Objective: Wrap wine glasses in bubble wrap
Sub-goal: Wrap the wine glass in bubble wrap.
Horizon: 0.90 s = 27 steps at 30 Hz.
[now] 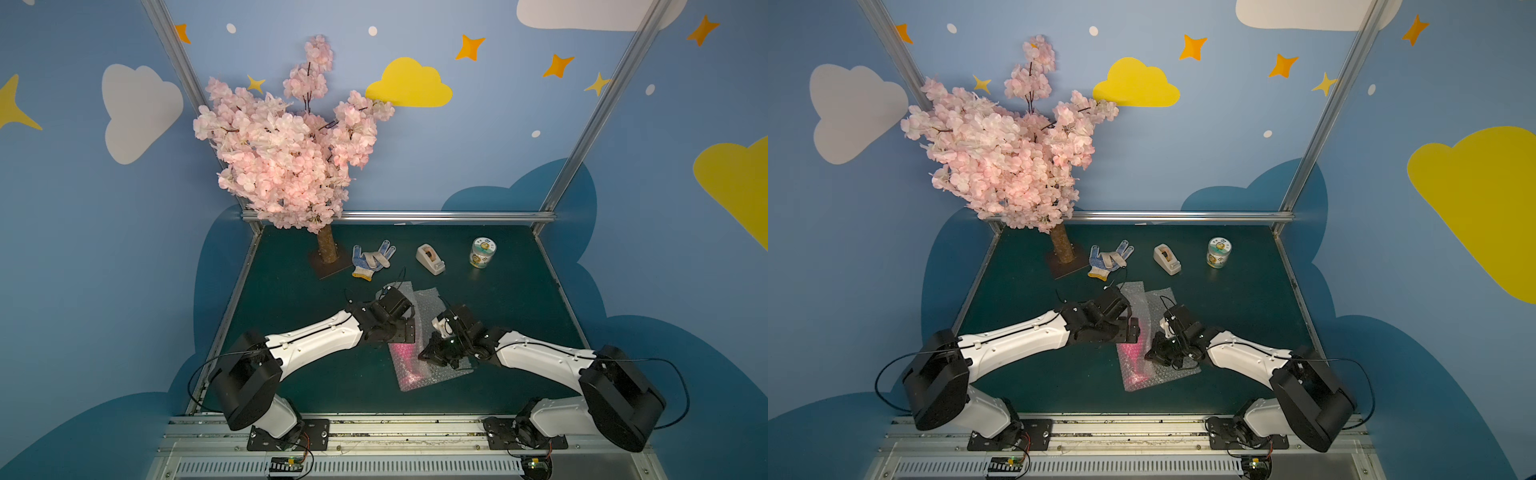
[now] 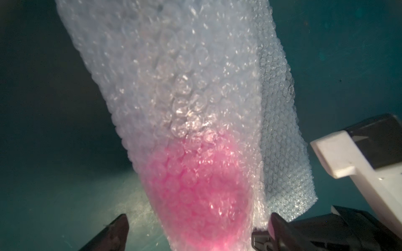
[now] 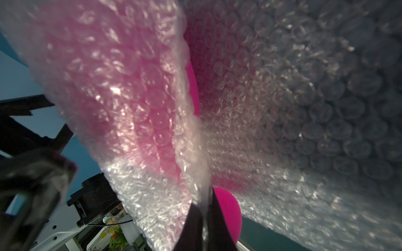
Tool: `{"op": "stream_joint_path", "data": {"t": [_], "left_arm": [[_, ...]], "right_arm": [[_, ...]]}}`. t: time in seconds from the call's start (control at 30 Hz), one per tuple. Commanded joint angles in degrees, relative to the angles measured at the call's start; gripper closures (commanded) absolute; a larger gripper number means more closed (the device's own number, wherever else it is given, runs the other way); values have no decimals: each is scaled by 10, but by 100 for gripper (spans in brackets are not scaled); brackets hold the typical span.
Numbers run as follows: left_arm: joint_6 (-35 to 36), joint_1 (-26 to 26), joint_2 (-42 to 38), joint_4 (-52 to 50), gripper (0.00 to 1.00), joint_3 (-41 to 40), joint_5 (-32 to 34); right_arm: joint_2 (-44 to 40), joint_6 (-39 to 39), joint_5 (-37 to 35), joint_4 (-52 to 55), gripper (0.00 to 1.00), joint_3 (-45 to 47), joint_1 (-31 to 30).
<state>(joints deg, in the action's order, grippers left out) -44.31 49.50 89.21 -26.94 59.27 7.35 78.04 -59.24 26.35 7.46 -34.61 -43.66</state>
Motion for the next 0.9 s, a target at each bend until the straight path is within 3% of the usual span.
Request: {"op": "stream_joint_path", "data": {"t": [0.0,0.07,0.23,0.37,0.47,0.57,0.87], "left_arm": [[11,2,28,12,0,7,16],[14,7,47,-8,0,15,41],[23,14,67,-41,0,30,87],[30,16,80,-53,1,45,94],[27,16,82,-53,2,45,94],[28,16,83,-51,2,40,94],[20,13,75,-30,3,20,84]], "right_arm": [[4,7,-5,0,92,-6,0],[1,9,-3,2,88,-5,1],[-30,35,-8,69,65,-5,21],[-94,52,-28,137,60,12,66],[-138,58,-54,154,67,8,75],[-144,57,-39,93,75,9,62],[18,64,-20,14,87,-19,24]]}}
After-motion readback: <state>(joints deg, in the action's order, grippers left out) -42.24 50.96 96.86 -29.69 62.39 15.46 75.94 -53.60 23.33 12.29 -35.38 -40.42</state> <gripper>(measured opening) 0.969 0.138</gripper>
